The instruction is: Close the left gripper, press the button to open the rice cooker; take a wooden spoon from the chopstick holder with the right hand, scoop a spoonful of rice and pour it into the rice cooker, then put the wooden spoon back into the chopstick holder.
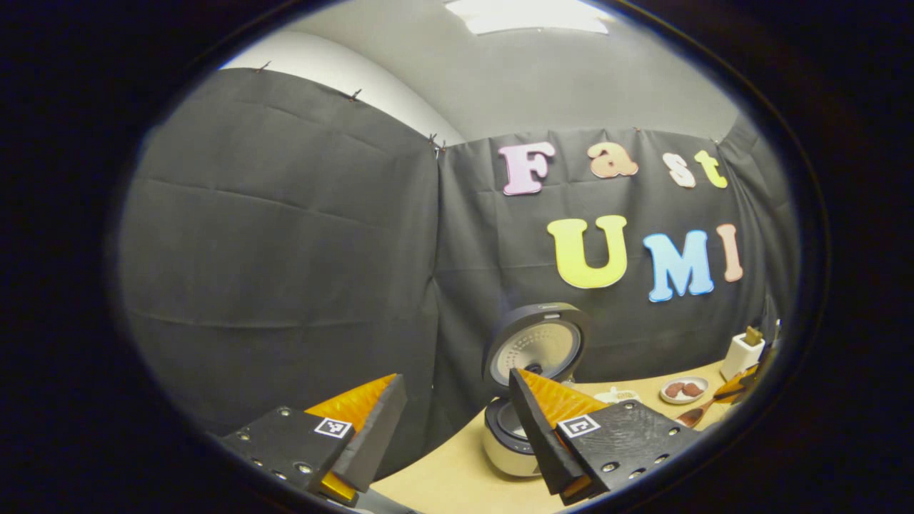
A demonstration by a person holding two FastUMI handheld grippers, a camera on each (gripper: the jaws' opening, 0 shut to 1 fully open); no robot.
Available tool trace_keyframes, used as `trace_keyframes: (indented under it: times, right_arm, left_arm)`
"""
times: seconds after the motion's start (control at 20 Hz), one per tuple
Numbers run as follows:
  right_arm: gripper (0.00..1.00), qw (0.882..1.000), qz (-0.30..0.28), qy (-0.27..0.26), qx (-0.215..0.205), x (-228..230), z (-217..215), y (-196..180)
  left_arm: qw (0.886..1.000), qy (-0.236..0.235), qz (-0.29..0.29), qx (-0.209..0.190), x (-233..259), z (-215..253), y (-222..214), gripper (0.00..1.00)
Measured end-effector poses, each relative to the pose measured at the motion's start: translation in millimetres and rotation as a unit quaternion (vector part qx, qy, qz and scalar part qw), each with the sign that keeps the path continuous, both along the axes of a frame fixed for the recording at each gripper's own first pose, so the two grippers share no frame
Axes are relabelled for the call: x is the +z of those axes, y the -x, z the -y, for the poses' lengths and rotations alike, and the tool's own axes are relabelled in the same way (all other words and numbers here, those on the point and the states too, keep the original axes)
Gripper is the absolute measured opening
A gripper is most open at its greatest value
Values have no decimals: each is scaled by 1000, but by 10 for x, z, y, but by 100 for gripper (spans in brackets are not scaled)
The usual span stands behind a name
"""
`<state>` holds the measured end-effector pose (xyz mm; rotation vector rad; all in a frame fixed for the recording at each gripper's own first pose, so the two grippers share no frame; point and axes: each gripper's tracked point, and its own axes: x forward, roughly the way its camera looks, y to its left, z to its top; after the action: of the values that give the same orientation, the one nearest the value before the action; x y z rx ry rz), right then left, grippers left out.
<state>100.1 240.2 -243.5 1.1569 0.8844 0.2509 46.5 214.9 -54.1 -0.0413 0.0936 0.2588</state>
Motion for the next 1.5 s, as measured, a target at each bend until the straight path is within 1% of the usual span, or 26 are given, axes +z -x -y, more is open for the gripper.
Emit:
trace_keyframes:
  times: [0.05, 0.35, 0.45, 0.6, 0.65, 0.7, 0.75, 0.95, 1.0, 1.05, 1.2, 1.35, 1.5]
  right_arm:
    - [13, 1000, 2, -10, 3, 47, -65, -15]
    - [13, 998, 27, -53, 23, 424, -528, -164]
    - [13, 997, 44, -57, 36, 571, -706, -211]
    - [13, 994, 70, -56, 57, 742, -1043, -316]
    - [13, 993, 77, -54, 64, 788, -1162, -346]
    - [13, 992, 85, -52, 72, 829, -1283, -375]
    - [13, 991, 93, -49, 79, 858, -1394, -387]
    - [13, 988, 110, -40, 103, 907, -1866, -428]
    - [13, 987, 113, -35, 109, 888, -1983, -444]
    - [13, 986, 116, -29, 113, 864, -2087, -457]
    - [13, 983, 128, -11, 129, 813, -2411, -484]
    - [13, 979, 141, 2, 145, 780, -2715, -475]
    - [13, 974, 157, 37, 158, 672, -2938, -462]
  left_arm:
    - [1000, 1, -1, 1, -10, -23, -4, 89]
    - [1000, -1, -5, 7, -64, -144, 21, 87]
    - [1000, -2, -10, 10, -112, -181, 27, 89]
    - [1000, 1, -10, 16, -129, -285, 52, 87]
    - [1000, 1, -12, 19, -140, -324, 71, 87]
    - [1000, 0, -13, 24, -175, -384, 109, 89]
    - [999, 0, -16, 28, -210, -434, 145, 87]
    - [999, 3, -22, 49, -278, -563, 169, 87]
    - [998, 2, -23, 56, -314, -602, 176, 89]
    - [998, 0, -25, 62, -337, -651, 191, 87]
    - [996, 0, -35, 81, -387, -929, 489, 87]
    - [994, 3, -40, 98, -417, -1055, 589, 87]
    - [993, 1, -42, 113, -448, -1156, 686, 87]
